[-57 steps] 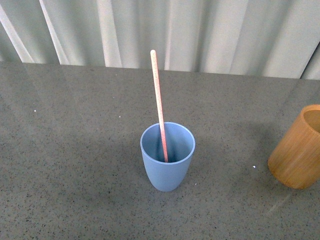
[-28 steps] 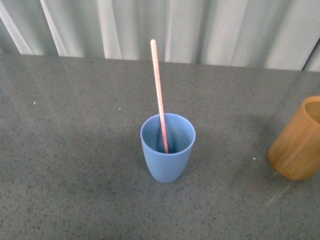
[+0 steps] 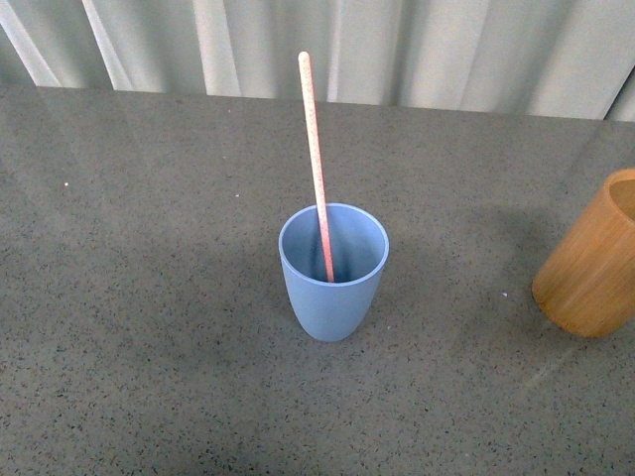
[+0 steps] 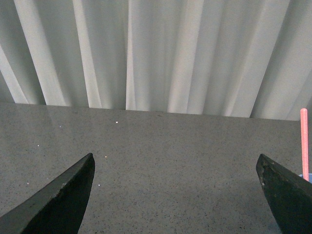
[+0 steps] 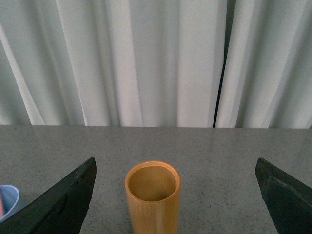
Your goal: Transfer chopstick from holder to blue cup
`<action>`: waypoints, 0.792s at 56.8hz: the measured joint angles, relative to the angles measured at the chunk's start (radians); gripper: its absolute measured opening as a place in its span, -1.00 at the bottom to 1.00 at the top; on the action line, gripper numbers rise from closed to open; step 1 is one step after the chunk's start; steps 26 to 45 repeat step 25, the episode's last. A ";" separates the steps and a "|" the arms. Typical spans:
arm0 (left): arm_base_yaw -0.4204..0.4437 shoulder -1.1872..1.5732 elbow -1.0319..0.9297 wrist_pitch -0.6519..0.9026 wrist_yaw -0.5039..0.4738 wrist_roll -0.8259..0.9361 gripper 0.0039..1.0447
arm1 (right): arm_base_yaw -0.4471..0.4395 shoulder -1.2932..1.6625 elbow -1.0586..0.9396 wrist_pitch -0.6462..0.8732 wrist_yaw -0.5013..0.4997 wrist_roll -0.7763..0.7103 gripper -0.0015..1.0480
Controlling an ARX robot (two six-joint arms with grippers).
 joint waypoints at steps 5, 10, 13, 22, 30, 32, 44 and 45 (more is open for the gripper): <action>0.000 0.000 0.000 0.000 0.000 0.000 0.87 | 0.000 0.000 0.000 0.000 0.000 0.000 0.81; 0.000 0.000 0.000 0.000 0.000 0.000 0.87 | 0.000 0.000 0.000 0.000 0.000 0.000 0.81; 0.000 0.000 0.000 0.000 0.000 0.000 0.87 | 0.000 0.000 0.000 0.000 0.000 0.000 0.81; 0.000 0.000 0.000 0.000 0.000 0.000 0.87 | 0.000 0.000 0.000 0.000 0.000 0.000 0.81; 0.000 0.000 0.000 0.000 0.000 0.000 0.87 | 0.000 0.000 0.000 0.000 0.000 0.000 0.81; 0.000 0.000 0.000 0.000 0.000 0.000 0.87 | 0.000 0.000 0.000 0.000 0.000 0.000 0.81; 0.000 0.000 0.000 0.000 0.000 0.000 0.87 | 0.000 0.000 0.000 0.000 0.000 0.000 0.81; 0.000 0.000 0.000 0.000 0.000 0.000 0.87 | 0.000 0.000 0.000 0.000 0.000 0.000 0.81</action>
